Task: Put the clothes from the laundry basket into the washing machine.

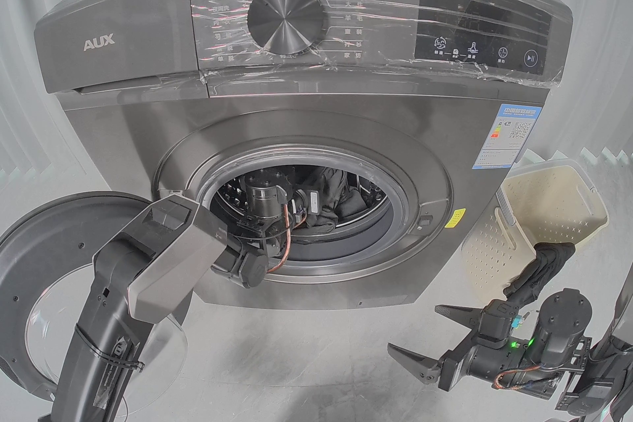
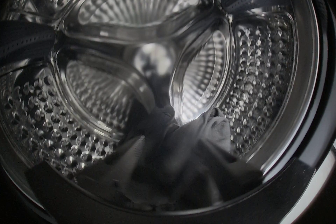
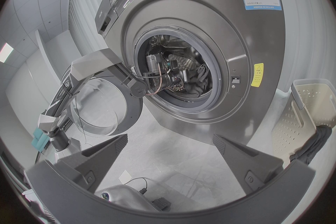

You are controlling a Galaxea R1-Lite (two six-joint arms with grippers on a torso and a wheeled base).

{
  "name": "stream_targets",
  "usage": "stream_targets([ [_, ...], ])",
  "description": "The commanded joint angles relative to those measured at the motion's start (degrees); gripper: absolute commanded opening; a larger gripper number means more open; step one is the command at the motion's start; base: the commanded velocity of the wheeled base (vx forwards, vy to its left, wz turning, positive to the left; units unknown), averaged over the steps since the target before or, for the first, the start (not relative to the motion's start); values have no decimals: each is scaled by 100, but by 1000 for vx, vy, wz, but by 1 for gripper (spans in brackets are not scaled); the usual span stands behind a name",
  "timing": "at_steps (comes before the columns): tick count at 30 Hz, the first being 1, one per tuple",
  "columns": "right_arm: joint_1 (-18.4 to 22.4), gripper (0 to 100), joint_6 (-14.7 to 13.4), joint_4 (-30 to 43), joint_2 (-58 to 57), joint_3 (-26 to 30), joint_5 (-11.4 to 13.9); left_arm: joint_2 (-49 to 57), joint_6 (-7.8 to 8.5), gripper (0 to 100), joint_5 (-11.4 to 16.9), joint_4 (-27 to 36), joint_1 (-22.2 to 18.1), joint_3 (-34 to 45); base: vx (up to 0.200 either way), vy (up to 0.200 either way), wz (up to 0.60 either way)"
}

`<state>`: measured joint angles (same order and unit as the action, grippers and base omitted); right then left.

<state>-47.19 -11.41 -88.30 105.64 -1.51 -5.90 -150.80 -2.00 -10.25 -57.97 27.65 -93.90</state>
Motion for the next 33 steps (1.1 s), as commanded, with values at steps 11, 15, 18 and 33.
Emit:
stream_targets([
  [11,-1,100,7,-3,0,11,1,384,218,100,331,49,241,1603,0,0,0],
  [15,-10,100,7,-3,0,2,1,288,244,100,322,40,241,1638,0,0,0],
  [18,-10,100,7,-3,0,2,1,209,244,0,313,5,241,1638,0,0,0],
  [33,-10,100,7,-3,0,-16,1,-81,191,0,58,-189,118,470,0,0,0],
])
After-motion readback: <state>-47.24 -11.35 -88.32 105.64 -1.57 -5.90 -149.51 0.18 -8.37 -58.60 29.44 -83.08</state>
